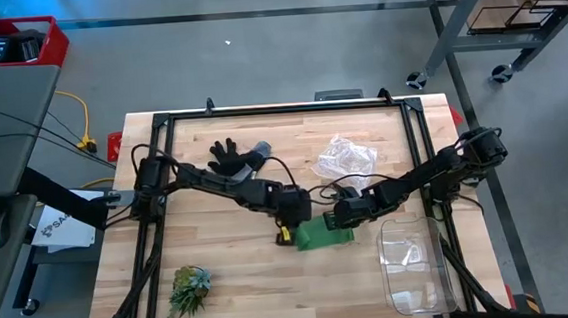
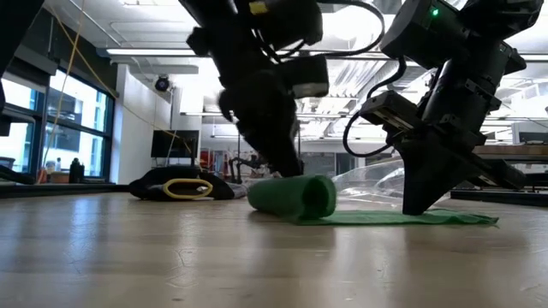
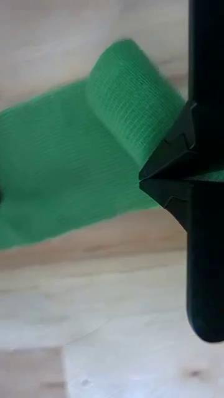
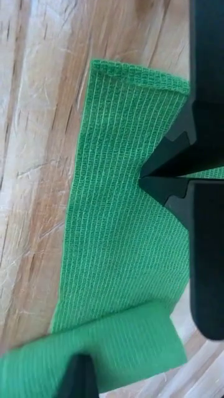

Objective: Roll bandage
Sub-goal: Roll the green bandage

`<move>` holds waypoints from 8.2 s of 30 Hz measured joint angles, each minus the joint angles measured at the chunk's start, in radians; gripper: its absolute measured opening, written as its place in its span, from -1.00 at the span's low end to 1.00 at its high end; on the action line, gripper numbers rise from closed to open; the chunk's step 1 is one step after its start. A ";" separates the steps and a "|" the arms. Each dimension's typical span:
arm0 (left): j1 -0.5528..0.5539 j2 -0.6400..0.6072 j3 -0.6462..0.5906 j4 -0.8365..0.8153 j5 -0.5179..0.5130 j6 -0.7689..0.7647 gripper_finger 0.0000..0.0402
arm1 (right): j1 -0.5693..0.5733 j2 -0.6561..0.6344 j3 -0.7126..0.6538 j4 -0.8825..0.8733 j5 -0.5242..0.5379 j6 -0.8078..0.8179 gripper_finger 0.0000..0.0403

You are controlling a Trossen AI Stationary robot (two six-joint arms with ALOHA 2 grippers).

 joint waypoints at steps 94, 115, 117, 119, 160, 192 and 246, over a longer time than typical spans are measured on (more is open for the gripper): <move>-0.182 -0.225 -0.297 0.174 -0.016 -0.100 -1.00 | -0.001 0.000 0.000 -0.008 -0.003 0.019 -1.00; -0.072 -0.195 -0.298 0.224 -0.017 0.027 -1.00 | -0.001 0.000 0.000 -0.008 -0.003 0.019 -1.00; -0.091 -0.196 -0.298 0.248 -0.001 0.030 -1.00 | -0.001 0.000 0.000 -0.009 -0.001 0.019 -1.00; -0.108 -0.179 -0.296 0.267 -0.004 0.043 -1.00 | 0.000 0.000 0.000 -0.008 0.000 0.021 -1.00; -0.279 -0.379 -0.298 -0.311 -0.072 -0.133 -1.00 | 0.000 0.000 0.001 -0.015 0.008 0.038 -1.00; -0.236 -0.314 -0.285 -0.217 -0.006 -0.149 -1.00 | 0.081 -0.002 0.002 -0.094 0.059 0.298 -1.00; -0.097 -0.335 -0.300 0.050 0.017 -0.027 -1.00 | -0.010 0.123 0.055 0.533 -0.038 0.079 -1.00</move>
